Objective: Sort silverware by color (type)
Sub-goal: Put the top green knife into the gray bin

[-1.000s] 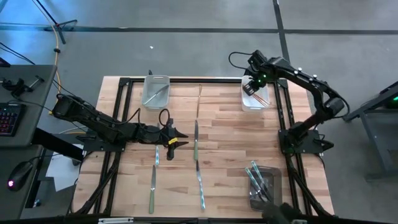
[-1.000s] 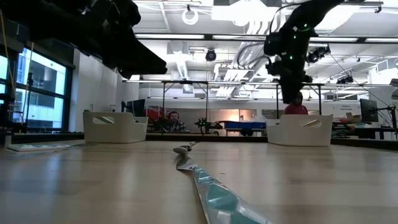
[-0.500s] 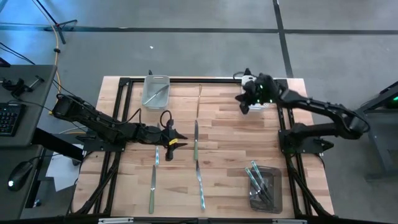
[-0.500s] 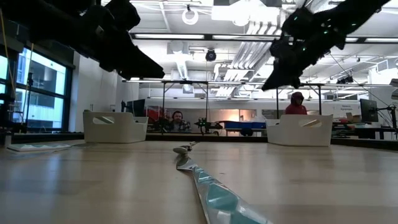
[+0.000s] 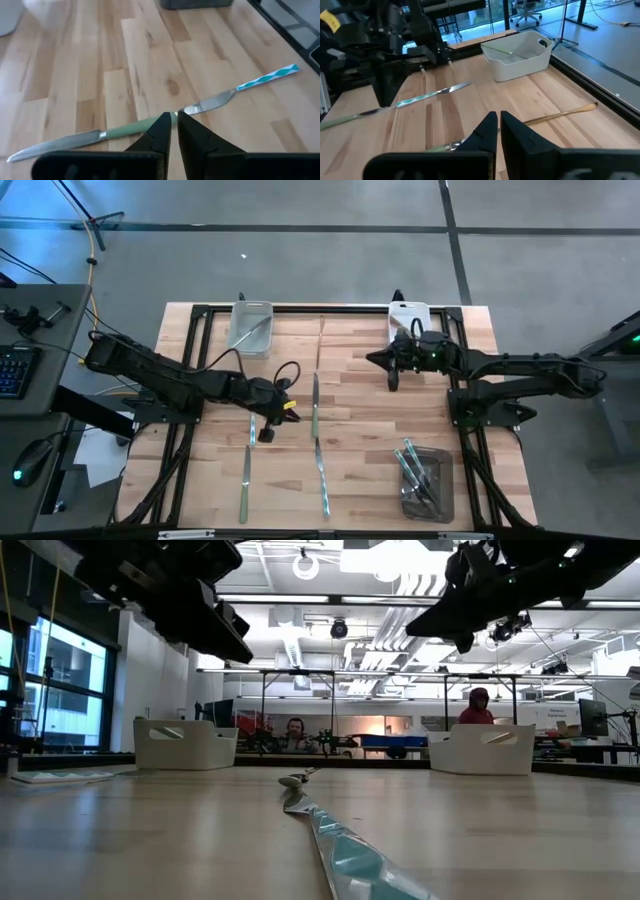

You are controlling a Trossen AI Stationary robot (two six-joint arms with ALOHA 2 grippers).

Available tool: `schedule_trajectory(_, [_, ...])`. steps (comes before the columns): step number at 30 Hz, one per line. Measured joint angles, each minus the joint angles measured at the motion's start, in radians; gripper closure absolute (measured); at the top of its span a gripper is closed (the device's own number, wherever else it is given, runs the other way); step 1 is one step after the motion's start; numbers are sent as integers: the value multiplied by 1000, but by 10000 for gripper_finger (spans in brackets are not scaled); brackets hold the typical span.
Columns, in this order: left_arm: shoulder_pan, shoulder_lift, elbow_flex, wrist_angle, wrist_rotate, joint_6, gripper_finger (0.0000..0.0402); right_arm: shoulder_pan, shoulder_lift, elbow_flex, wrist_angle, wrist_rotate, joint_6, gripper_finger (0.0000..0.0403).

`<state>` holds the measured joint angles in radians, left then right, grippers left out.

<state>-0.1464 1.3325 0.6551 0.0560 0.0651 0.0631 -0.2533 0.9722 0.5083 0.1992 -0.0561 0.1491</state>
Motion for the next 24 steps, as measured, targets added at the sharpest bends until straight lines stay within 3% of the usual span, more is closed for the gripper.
schedule_trajectory(6, [51, 83, 107, -150, 39, 51, 372, 56, 0, 0, 4, 55, -35, 396])
schedule_trajectory(14, [68, 273, 286, -292, 153, 235, 318, 67, 2, 0, 7, 65, -36, 396])
schedule_trajectory(24, [68, 489, 497, -481, 135, 399, 265, 67, 25, -1, -7, 64, -45, 396])
